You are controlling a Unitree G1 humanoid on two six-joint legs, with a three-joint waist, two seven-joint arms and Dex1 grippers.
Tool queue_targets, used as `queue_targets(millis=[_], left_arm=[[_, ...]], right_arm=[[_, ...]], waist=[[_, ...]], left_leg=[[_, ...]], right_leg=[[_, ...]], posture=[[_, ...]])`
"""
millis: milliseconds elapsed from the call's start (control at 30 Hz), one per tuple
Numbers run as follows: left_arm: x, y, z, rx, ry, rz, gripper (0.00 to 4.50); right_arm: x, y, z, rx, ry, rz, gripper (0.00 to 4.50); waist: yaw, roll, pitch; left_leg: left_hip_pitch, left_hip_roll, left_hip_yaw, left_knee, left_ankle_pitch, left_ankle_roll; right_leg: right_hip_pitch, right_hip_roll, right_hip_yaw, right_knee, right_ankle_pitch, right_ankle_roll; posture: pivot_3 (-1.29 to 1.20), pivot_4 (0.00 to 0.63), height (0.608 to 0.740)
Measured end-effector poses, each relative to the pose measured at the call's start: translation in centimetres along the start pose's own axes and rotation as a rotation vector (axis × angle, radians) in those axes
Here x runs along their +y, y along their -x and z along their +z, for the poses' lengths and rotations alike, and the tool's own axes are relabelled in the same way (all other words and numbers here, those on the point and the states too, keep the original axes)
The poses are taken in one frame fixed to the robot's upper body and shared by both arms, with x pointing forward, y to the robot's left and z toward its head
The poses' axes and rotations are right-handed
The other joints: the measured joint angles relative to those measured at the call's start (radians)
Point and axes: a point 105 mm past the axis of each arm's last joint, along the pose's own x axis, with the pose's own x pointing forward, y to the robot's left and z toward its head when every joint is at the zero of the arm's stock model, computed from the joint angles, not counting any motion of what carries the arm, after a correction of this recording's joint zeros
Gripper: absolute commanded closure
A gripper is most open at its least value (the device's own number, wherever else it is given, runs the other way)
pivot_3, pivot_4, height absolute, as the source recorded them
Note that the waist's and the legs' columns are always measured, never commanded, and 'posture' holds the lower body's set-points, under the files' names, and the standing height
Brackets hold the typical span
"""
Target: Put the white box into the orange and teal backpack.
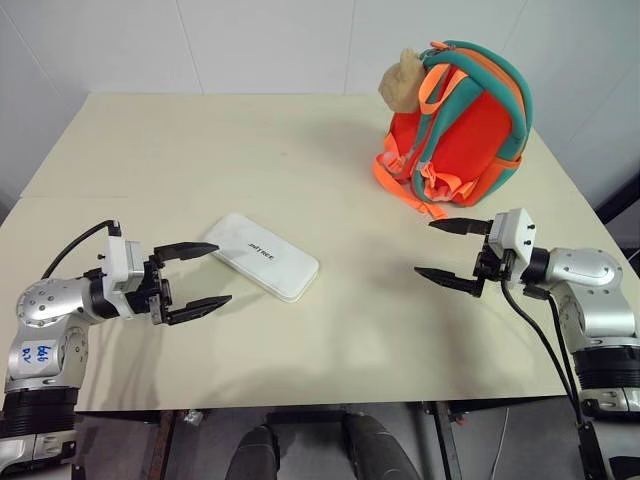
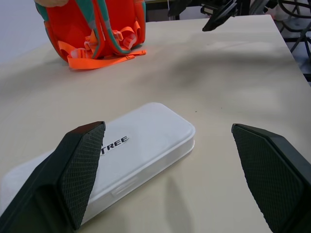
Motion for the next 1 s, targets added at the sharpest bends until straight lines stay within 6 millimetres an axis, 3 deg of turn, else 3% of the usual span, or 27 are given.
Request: queue_targets(millis=[333, 467, 667, 800, 833, 1000], left_arm=[[0.3, 0.0, -0.4, 0.018, 0.024, 0.028, 0.05], [1.3, 1.0, -1.6, 0.069, 0.019, 0.085, 0.94], [5.3, 2.4, -2.0, 0.113, -0.036, 0.242, 2.82], [6.7, 2.4, -2.0, 0.125, -0.057, 0.275, 4.15], [7.2, 2.3, -2.2, 0.134, -0.061, 0.288, 4.45], [9.7, 1.0, -3.1, 0.180, -0.077, 0.376, 4.48]], right_arm=[[1.1, -3.0, 0.5, -0.029, -0.044, 0.030, 0.01], [3.0, -5.4, 1.0, -0.048, -0.080, 0.049, 0.90], [7.0, -8.7, -0.2, -0.024, -0.156, 0.059, 2.98], [7.3, -9.2, -0.8, 0.006, -0.172, 0.035, 4.40], [7.3, -9.4, -0.8, 0.004, -0.176, 0.025, 4.50], [8.4, -10.7, -1.5, 0.044, -0.197, 0.035, 4.50]], waist=[[-0.002, 0.000, 0.000], [0.000, 0.000, 0.000], [0.004, 0.000, 0.000], [0.004, 0.000, 0.000], [0.003, 0.000, 0.000], [0.004, 0.000, 0.000]], left_leg=[[0.000, 0.000, 0.000, 0.000, 0.000, 0.000], [0.000, 0.000, -0.001, 0.001, 0.000, 0.000], [-0.004, -0.001, -0.002, 0.005, 0.000, 0.000], [-0.004, -0.001, -0.002, 0.006, 0.000, 0.000], [-0.004, -0.001, -0.003, 0.006, 0.000, 0.000], [-0.004, -0.001, -0.003, 0.008, 0.000, -0.001]], right_leg=[[0.000, 0.000, 0.000, 0.001, 0.000, 0.000], [-0.002, 0.001, -0.001, 0.004, -0.001, -0.001], [-0.004, 0.000, -0.003, 0.006, -0.001, -0.001], [-0.004, 0.000, -0.003, 0.007, 0.000, 0.000], [-0.004, 0.001, -0.004, 0.008, 0.000, -0.001], [-0.005, 0.001, -0.004, 0.012, -0.001, -0.001]], posture=[[0.00, 0.150, 0.740], [0.00, 0.150, 0.740], [0.00, 0.150, 0.740], [0.00, 0.150, 0.740], [0.00, 0.150, 0.740], [0.00, 0.150, 0.740]])
